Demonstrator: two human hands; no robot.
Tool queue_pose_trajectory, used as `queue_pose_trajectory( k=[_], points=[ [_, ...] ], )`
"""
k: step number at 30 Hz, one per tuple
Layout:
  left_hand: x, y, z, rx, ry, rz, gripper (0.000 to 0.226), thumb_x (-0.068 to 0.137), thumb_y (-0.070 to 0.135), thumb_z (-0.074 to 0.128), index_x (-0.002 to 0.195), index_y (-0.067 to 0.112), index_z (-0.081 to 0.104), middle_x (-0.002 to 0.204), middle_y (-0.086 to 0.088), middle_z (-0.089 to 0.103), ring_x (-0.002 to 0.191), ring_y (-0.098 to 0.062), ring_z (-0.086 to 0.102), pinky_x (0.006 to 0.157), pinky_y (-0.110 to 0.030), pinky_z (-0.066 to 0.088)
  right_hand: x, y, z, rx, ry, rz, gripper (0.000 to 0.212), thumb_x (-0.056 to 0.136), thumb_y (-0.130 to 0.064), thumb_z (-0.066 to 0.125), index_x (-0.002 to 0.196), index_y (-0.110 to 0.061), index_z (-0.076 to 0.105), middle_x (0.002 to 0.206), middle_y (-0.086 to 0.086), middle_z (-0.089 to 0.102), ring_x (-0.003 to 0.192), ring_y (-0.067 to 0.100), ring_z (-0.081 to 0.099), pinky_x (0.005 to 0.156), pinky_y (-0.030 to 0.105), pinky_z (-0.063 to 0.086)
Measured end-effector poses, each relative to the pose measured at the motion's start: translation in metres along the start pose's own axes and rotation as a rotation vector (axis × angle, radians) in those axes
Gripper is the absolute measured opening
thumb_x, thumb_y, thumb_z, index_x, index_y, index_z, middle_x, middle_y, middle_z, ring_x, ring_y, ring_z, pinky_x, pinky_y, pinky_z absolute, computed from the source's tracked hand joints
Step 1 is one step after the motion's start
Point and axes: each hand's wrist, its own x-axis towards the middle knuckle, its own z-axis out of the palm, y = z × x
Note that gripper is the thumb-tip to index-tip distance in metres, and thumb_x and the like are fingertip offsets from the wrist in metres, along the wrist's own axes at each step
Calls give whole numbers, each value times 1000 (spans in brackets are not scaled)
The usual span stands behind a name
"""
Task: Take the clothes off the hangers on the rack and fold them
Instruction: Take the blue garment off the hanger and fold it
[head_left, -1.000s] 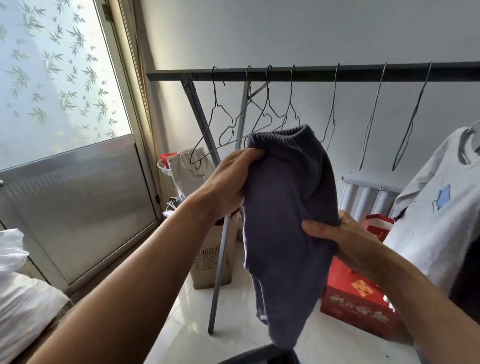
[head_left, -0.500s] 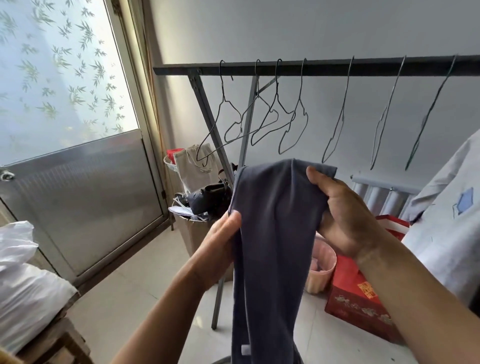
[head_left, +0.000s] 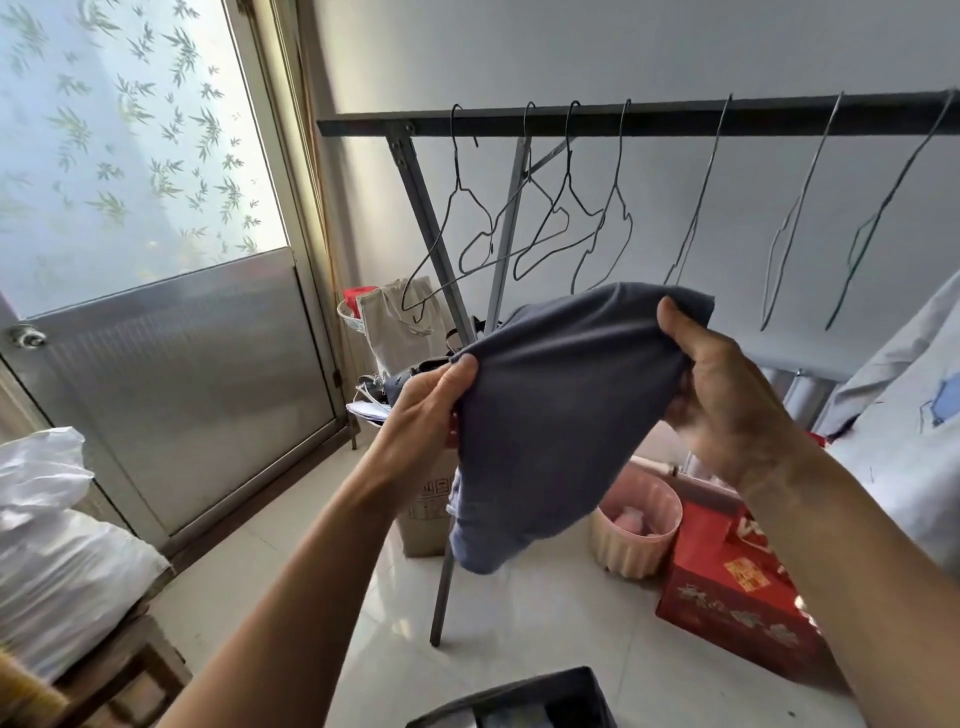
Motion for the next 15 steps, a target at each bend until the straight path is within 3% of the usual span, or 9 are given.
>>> queue_pose_trajectory(
  k=[3,6,9,11,15],
  points=[
    [2,7,8,-213,34,-61,46,89,42,53,95,-2,65,87,-19,55,75,-27,51,64,-31,44,3,2,1,44,-67,2,40,94,-45,51,123,-20,60,113,-4,72,108,12,65,88,35,48],
    [7,11,13,-335,34,-110,40,95,36,51,93,0,68,84,-11,70,73,-16,65,66,-24,56,-1,8,-3,41,-245,32,70,77,-64,52,133,-21,55,121,-3,69,116,14,63,103,40,46],
    [11,14,15,-390,33,-120,39,100,33,47,93,3,70,83,-8,72,74,-13,68,71,-23,57,-8,26,-2,64,-421,71,94,50,-76,73,122,-15,67,124,13,66,118,24,61,103,47,44],
    [13,17,17,-411,47,-136,37,101,31,46,94,2,69,82,-8,71,76,-13,67,71,-23,57,-12,42,-4,59,-499,86,88,39,-78,78,105,-20,76,118,15,66,109,27,61,101,57,41],
    [14,21,19,-421,68,-173,32,101,27,50,92,3,69,77,-8,70,69,-15,66,65,-27,57,-24,57,-13,66,-579,168,91,37,-70,84,110,-16,73,114,8,72,108,22,67,85,34,57]
  ],
)
